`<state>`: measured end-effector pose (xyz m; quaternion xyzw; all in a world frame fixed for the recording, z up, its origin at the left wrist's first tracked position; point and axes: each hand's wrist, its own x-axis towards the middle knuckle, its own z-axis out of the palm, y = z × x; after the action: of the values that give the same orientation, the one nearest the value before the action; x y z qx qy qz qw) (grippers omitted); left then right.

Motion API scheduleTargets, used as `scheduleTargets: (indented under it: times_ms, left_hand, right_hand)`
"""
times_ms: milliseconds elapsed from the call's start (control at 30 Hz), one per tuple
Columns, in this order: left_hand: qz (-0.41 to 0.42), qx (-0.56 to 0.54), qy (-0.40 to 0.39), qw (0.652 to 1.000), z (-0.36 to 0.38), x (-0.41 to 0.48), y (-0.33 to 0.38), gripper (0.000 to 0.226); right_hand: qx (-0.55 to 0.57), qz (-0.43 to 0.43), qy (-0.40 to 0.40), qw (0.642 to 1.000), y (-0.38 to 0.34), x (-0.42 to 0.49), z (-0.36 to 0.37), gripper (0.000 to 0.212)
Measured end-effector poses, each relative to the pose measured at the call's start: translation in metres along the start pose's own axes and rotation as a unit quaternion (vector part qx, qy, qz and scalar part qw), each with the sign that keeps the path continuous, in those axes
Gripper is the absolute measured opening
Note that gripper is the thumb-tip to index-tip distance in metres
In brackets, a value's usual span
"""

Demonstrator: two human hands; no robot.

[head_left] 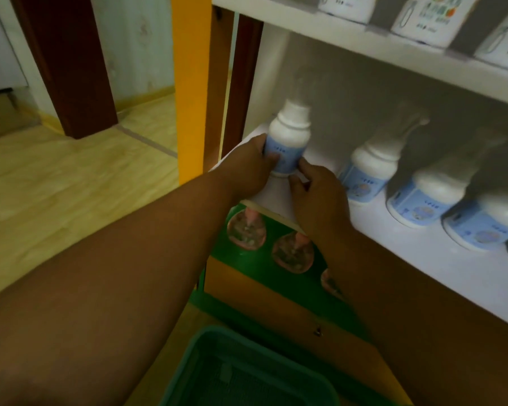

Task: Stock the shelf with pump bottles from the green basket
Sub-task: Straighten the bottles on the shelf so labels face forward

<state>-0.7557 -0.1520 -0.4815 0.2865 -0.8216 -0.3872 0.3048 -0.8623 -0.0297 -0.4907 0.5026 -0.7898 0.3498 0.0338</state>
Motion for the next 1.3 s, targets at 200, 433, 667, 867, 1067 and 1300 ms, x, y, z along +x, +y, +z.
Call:
scheduleTargets:
  times_ms: [200,433,667,867,1067,1300]
  left_hand:
    - [-0.034,-0.015,-0.025,0.999,-0.006,-0.001,0.004,0.040]
    - [-0.022,-0.016,0.004,1.000,-0.007,-0.014,0.004,0.037]
    - [-0.024,-0.031,-0.017,0.999,-0.012,-0.014,0.008,0.035]
    - [-0.052,0.013,0.004,0.999,-0.010,-0.017,0.011,0.051]
    - [0.053,-0.044,0.220,0.973,0.009,-0.093,0.017,0.044]
    - [0.089,-0.067,0.008,0.994,0.085,-0.078,0.090,0.059]
  right_hand:
    - [-0.010,-0.034,0.045,0.998,-0.003,-0.006,0.000,0.039]
    - [0.002,-0.044,0.076,0.996,-0.004,-0.010,-0.003,0.034]
    - [0.004,-0.023,0.117,0.993,-0.005,-0.012,-0.003,0.028]
    - [0.043,0.003,0.089,0.995,-0.010,-0.017,-0.013,0.033]
    - [0.121,0.031,0.187,0.974,0.029,-0.059,-0.070,0.038]
    - [0.048,0.091,-0.002,0.995,0.066,-0.029,-0.087,0.064]
